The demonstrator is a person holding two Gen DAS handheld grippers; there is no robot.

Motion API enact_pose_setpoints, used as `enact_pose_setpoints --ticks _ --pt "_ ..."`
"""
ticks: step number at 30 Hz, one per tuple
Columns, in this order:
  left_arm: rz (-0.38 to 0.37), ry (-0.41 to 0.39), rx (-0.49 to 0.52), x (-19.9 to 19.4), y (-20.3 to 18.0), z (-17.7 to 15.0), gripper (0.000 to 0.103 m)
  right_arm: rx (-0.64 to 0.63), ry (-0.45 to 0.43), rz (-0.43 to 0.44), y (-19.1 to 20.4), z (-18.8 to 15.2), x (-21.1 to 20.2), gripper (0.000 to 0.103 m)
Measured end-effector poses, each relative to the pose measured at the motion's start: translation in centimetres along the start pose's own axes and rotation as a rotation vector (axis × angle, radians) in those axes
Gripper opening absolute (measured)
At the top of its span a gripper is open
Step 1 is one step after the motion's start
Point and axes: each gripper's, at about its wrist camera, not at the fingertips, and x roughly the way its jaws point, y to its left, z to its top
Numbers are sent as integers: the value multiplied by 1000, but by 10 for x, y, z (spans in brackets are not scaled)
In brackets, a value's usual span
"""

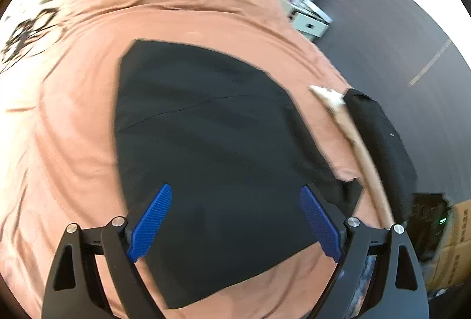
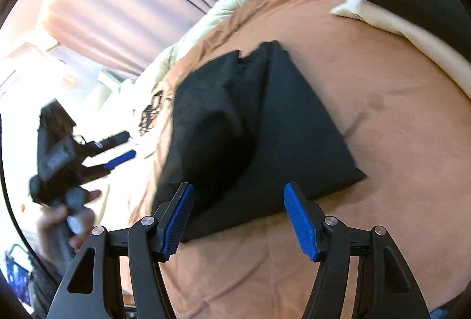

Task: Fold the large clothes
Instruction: 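Move both tools to the end of the folded bundle and close on it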

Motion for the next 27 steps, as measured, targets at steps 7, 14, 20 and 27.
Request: enact_pose_setpoints --ticks 7,14,20,27 --pt "26 6 -133 7 60 -38 90 -52 -3 -13 32 21 13 84" --pt "-15 66 -166 39 66 -65 90 -104 72 -202 45 35 61 32" --pt "-69 54 -139 38 49 -69 88 -157 22 -171 45 39 41 10" --pt "-93 27 -123 26 39 -59 88 -65 -72 -167 9 57 -3 8"
